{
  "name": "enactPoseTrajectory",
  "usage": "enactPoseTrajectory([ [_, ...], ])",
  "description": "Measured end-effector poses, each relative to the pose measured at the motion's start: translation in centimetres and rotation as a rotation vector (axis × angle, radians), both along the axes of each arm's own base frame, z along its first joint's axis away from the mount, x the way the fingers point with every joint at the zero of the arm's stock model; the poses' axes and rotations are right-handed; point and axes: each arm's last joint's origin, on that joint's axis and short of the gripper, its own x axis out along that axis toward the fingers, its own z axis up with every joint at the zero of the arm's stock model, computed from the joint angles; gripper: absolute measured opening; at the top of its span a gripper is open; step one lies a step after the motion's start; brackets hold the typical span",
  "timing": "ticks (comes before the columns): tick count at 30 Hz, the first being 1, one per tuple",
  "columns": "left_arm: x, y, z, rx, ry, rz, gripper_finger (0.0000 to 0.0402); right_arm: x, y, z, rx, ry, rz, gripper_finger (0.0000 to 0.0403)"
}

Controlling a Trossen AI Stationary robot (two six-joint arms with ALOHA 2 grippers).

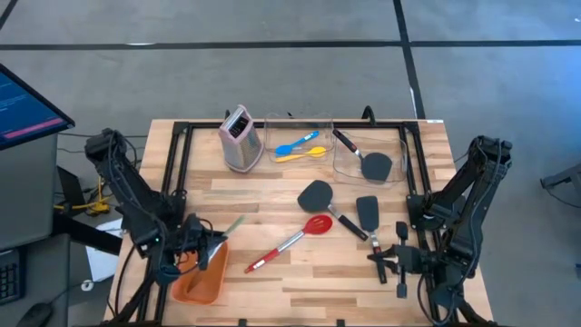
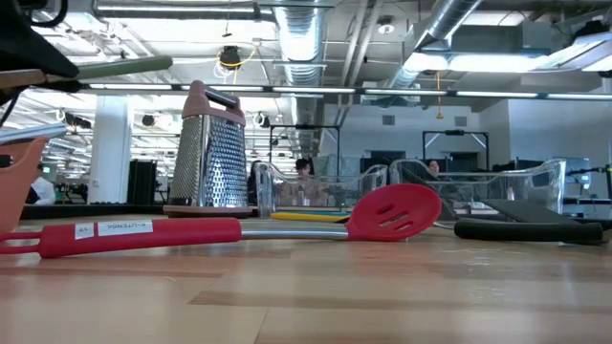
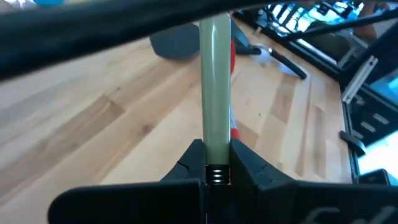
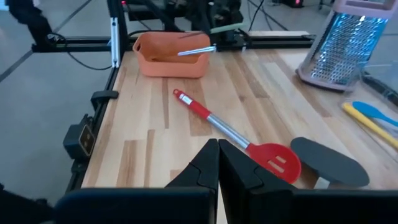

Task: Pick & Place Kitchen Items
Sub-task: Put the green knife in the orange bin

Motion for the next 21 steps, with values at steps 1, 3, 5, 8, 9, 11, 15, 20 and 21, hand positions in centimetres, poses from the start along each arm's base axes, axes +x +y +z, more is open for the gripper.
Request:
enactPoseTrajectory([
  [1,-0.1,-0.1,0.0,-0.006,0.001,-0.009,0.001,0.1,0.0,0.0,-0.001,-0.004,-0.006,0.0],
  [3,-0.4,-0.3,0.0,-0.027,-0.005,-0.017,0.001,0.2,-0.2,0.0,-0.006,-0.012,-0.022,0.0],
  [5,-0.6,-0.4,0.0,-0.046,-0.008,-0.021,0.001,0.5,-0.3,0.0,-0.006,-0.015,-0.037,0.0],
  [8,-0.7,-0.5,0.0,-0.072,-0.014,-0.021,0.001,1.0,-0.6,0.0,-0.007,-0.014,-0.06,0.0],
  [9,-0.8,-0.6,0.0,-0.083,-0.016,-0.02,0.001,1.2,-0.7,0.0,-0.007,-0.014,-0.068,0.0],
  [11,-0.9,-0.6,0.0,-0.099,-0.009,-0.022,0.001,1.5,-0.9,0.0,-0.007,-0.014,-0.083,0.0],
  [15,-0.9,-0.7,-0.1,-0.11,0.008,-0.03,0.001,1.8,-1.2,0.0,-0.007,-0.011,-0.097,0.0],
  [20,-0.8,-0.9,-0.6,-0.105,0.044,-0.04,0.001,1.9,-1.2,0.0,0.002,0.005,-0.087,0.0],
  [21,-0.8,-1.0,-0.8,-0.098,0.056,-0.043,0.001,1.8,-1.2,0.0,0.001,0.005,-0.087,0.0],
])
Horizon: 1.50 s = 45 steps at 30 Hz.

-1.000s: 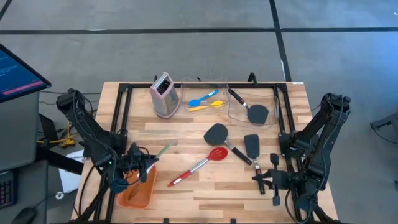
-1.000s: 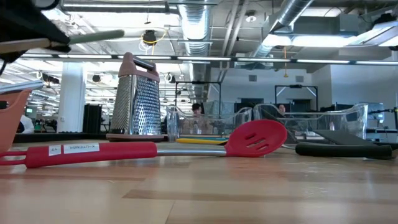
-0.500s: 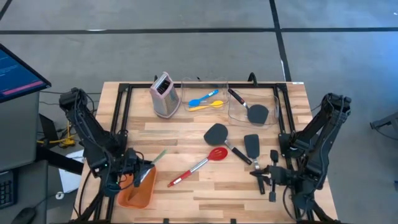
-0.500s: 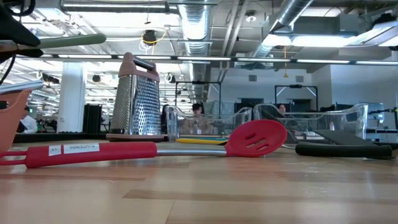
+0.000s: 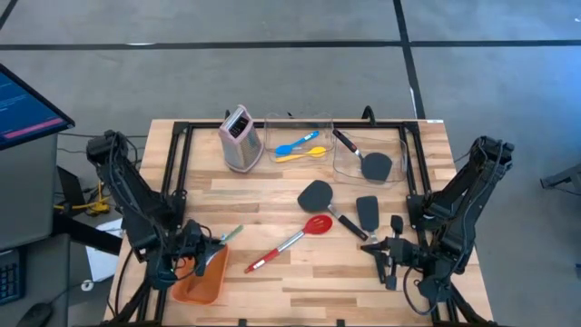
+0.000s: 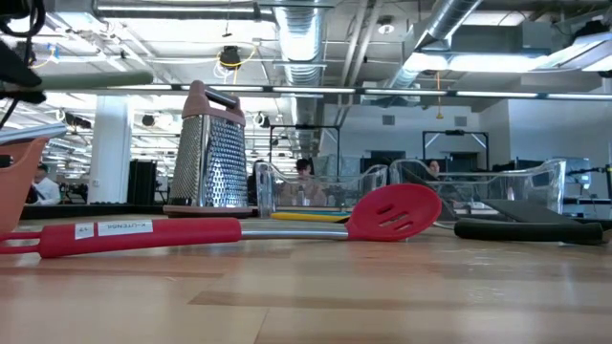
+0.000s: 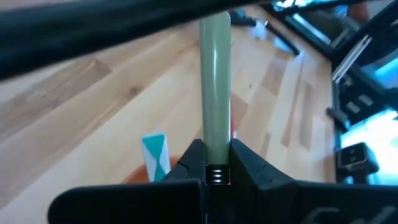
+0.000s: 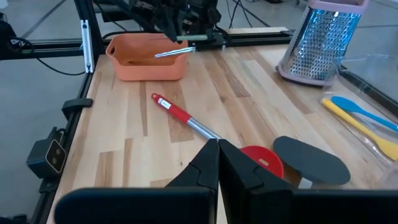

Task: Pick & Place Kitchen Items
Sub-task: Put the green knife in the orange bin, then put the red serving spoon into the left transparent bin

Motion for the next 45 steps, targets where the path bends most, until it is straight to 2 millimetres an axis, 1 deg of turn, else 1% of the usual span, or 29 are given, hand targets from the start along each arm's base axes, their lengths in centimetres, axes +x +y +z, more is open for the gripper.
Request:
enactPoseTrajectory([
  [4,0.1,-0.5,-1.1,0.015,0.05,-0.009,0.001,0.0,0.0,0.0,0.0,0.001,0.001,0.0],
  [10,-0.1,-1.2,-2.4,0.032,0.071,-0.007,0.001,0.0,0.0,0.0,0.001,0.001,0.001,0.0],
  [17,-0.1,-1.8,-2.8,0.016,0.067,-0.018,0.0015,0.0,0.0,0.0,-0.002,0.002,0.002,0.0],
  [20,-0.1,-1.9,-2.8,0.007,0.065,-0.023,0.003,0.0,0.0,0.0,-0.002,0.002,0.002,0.0],
  [25,-0.1,-2.0,-2.9,-0.014,0.109,-0.041,0.0063,0.0,0.0,0.0,-0.002,0.003,0.003,0.0],
  [35,0.0,-2.0,-2.9,-0.015,0.108,-0.04,0.0121,0.0,0.0,0.0,-0.003,0.003,0.003,0.0],
  [37,-0.1,-1.9,-2.8,-0.019,0.101,-0.039,0.0127,0.0,0.0,0.0,-0.003,0.004,0.003,0.0],
  [40,-0.1,-1.8,-2.0,-0.044,0.054,-0.029,0.013,0.0,0.0,0.0,-0.007,0.006,0.003,0.0],
  [45,-0.2,-1.2,0.3,-0.082,-0.037,-0.051,0.013,0.0,0.0,-0.1,-0.027,0.013,0.013,0.0],
])
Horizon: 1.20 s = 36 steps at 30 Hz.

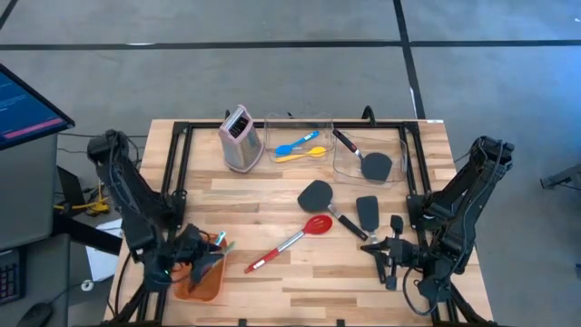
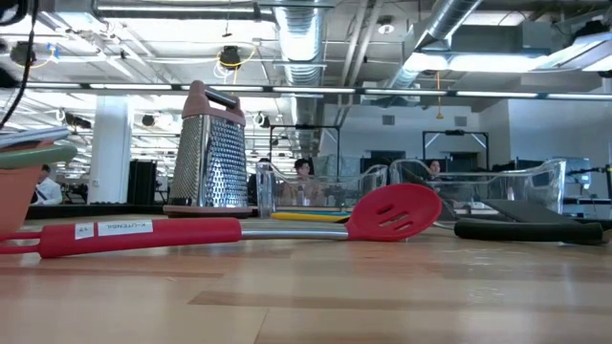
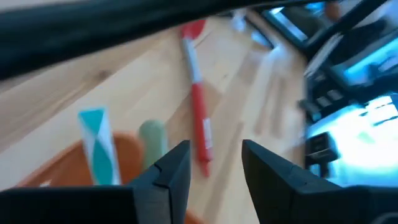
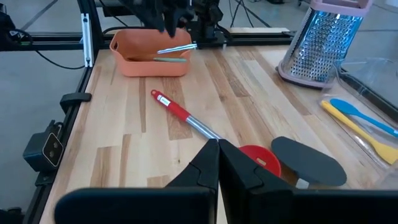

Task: Pick & Place Kitchen Items
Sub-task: Put the red serving spoon into the left transparent bin

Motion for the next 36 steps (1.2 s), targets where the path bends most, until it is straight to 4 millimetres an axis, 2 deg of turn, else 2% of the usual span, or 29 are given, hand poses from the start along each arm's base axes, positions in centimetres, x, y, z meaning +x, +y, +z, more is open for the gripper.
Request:
enactPoseTrajectory([
  [4,-0.1,0.7,2.4,-0.049,-0.09,-0.019,0.0131,0.0,0.0,0.0,0.0,0.003,0.003,0.0],
  [10,0.5,2.2,5.3,0.08,-0.215,-0.006,0.0131,0.0,0.1,-0.1,0.008,0.021,0.019,0.0],
  [16,2.0,3.5,6.6,0.243,-0.256,0.081,0.0131,0.0,0.1,-0.1,0.009,0.023,0.021,0.0],
  [22,4.3,5.4,6.9,0.219,-0.248,0.183,0.0127,0.0,0.1,-0.1,0.011,0.026,0.024,0.0],
  [28,7.6,5.9,6.9,0.257,-0.241,0.027,0.0087,0.0,0.1,-0.1,0.016,0.035,0.031,0.0],
  [33,11.0,5.8,7.0,0.341,-0.378,-0.18,0.0051,0.1,0.0,-0.1,0.009,0.036,0.029,0.0],
  [36,12.4,6.1,7.0,0.353,-0.463,-0.242,0.0032,0.2,-0.1,-0.1,0.002,0.037,0.024,0.0],
])
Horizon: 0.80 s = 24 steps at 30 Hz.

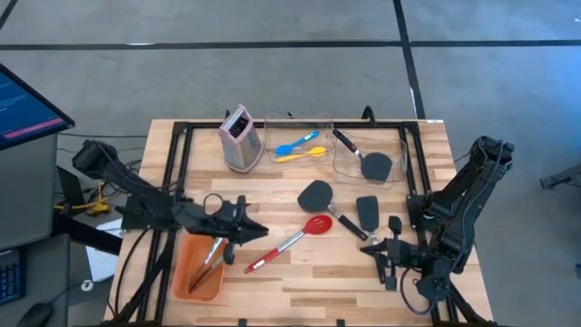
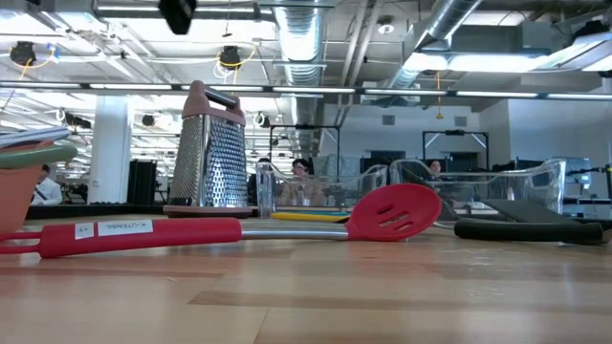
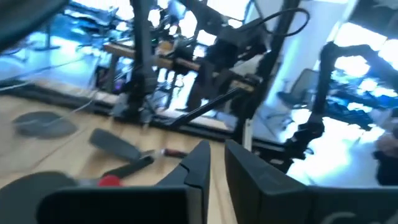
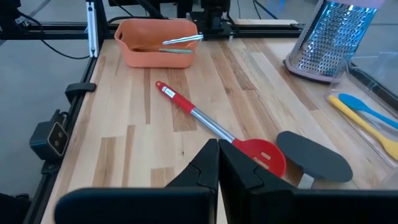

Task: Pick & Place Kitchen Items
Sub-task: Put the red serving spoon into the left transparent bin

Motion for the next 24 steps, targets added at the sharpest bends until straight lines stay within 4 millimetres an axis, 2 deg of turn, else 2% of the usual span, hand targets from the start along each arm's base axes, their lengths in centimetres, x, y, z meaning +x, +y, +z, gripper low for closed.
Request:
enactPoseTrajectory([
  [6,1.9,0.7,-0.2,0.002,-0.008,0.002,0.0005,0.4,-0.3,0.0,-0.001,0.001,-0.021,0.0],
  [13,5.1,-0.5,2.0,0.119,-0.042,-0.004,0.0003,0.4,-0.6,-0.2,-0.093,0.034,-0.002,0.0],
  [17,7.6,-0.4,2.5,0.162,0.067,0.022,0.0003,0.1,-0.8,-0.6,-0.117,0.103,0.036,0.0],
  [24,12.7,1.7,1.6,0.188,0.305,0.135,0.0003,-0.8,-0.5,-0.8,-0.135,0.149,0.089,0.0],
])
